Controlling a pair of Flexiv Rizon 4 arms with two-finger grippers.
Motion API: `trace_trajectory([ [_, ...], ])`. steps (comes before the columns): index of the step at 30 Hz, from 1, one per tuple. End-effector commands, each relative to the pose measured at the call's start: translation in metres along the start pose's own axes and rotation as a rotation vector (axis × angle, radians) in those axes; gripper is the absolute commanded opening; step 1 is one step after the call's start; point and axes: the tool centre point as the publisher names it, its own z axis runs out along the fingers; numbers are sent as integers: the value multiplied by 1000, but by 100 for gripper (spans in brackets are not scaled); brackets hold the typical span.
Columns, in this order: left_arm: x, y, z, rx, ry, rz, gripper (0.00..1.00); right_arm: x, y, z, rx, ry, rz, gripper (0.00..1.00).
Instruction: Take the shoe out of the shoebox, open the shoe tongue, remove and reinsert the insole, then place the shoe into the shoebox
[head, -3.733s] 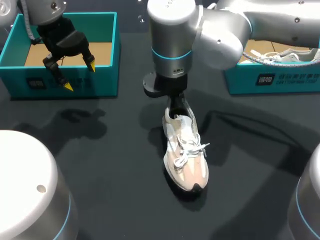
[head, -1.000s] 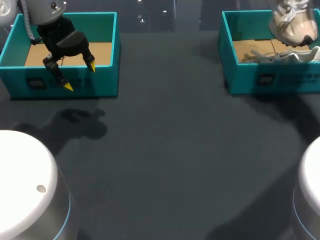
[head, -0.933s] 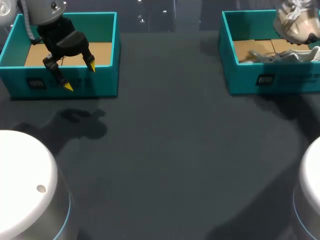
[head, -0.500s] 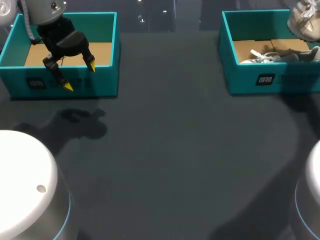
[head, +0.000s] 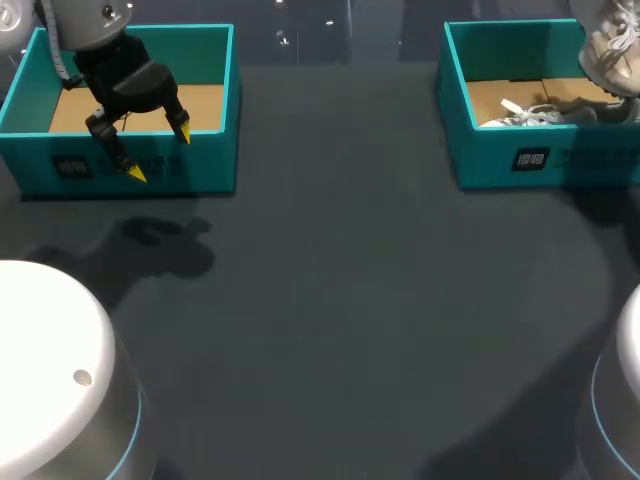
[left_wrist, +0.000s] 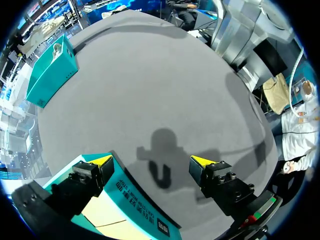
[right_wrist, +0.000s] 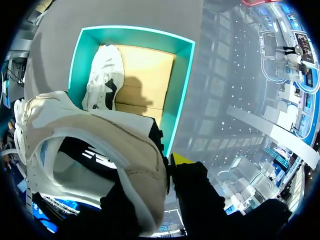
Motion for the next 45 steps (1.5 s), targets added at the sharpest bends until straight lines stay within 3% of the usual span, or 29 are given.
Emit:
trace_trajectory([
  [1, 1, 0, 0, -1, -1, 0, 100, -1, -20, 23, -37, 25, 44, 0],
  [11, 1, 0, 0, -1, -1, 0, 100, 2, -36, 33, -40, 34, 82, 0],
  [15, 1, 0, 0, -1, -1, 0, 100, 11, -44, 35, -45, 97, 352, 0],
  [20, 1, 0, 0, -1, -1, 0, 100, 34, -62, 56, -27, 217, 712, 0],
  [22, 1, 0, 0, -1, -1, 0, 100, 41, -67, 59, -49, 256, 772, 0],
  [25, 1, 0, 0, -1, -1, 0, 100, 45, -64, 56, -145, 281, 752, 0],
  [35, 1, 0, 0, -1, -1, 0, 100, 45, -64, 56, -145, 281, 752, 0],
  [40, 1, 0, 0, -1, -1, 0, 100, 48, -71, 65, -67, 264, 1015, 0],
  [45, 1, 0, 0, -1, -1, 0, 100, 52, -72, 71, -8, 234, 1149, 0],
])
